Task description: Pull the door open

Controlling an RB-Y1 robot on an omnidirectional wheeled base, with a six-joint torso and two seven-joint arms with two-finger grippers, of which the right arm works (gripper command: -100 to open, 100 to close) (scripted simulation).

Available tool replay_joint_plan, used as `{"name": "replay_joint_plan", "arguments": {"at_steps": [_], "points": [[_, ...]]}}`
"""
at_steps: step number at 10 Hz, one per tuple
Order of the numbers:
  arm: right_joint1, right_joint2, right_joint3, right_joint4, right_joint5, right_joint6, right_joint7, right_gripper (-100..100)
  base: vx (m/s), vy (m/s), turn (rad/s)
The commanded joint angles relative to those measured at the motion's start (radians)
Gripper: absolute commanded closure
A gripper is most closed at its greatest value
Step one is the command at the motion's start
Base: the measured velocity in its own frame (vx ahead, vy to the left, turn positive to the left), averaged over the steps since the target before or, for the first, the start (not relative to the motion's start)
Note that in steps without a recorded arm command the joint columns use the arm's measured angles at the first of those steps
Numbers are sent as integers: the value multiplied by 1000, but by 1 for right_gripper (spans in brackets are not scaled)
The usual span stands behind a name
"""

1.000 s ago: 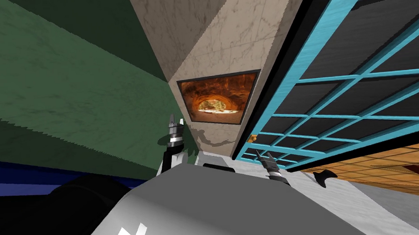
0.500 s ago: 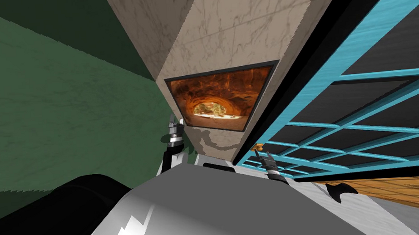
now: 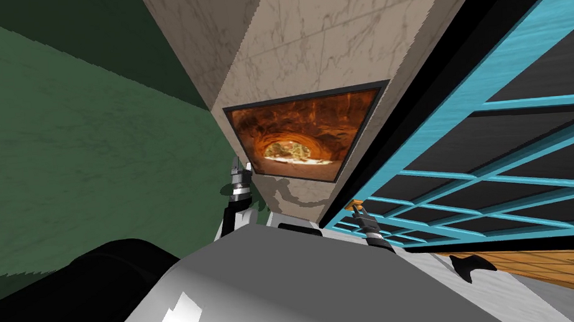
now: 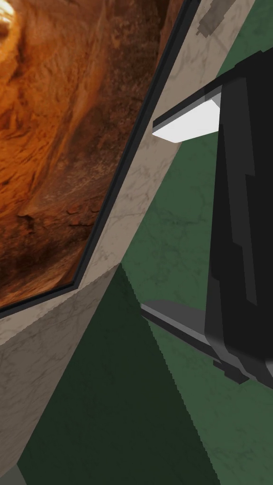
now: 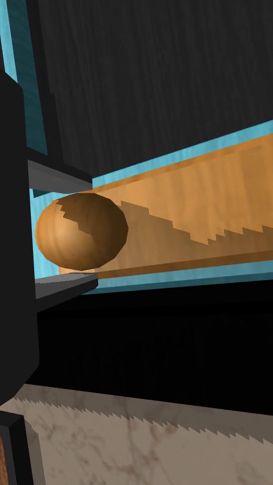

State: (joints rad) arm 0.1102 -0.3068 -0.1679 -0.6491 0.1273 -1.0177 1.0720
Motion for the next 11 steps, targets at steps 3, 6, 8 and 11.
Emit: {"name": "replay_joint_plan", "arguments": {"at_steps": [3,6,8,11], "points": [[0,0,0,-1,-1,-1,-1,100,-2,-1,0],[-3,0,8,0,-19,3,-59,100,-39,-16,47],[-5,0,14,0,-33,5,-103,100,-57,-20,50],[-7,0,21,0,-50,7,-155,100,-42,-10,34]]}}
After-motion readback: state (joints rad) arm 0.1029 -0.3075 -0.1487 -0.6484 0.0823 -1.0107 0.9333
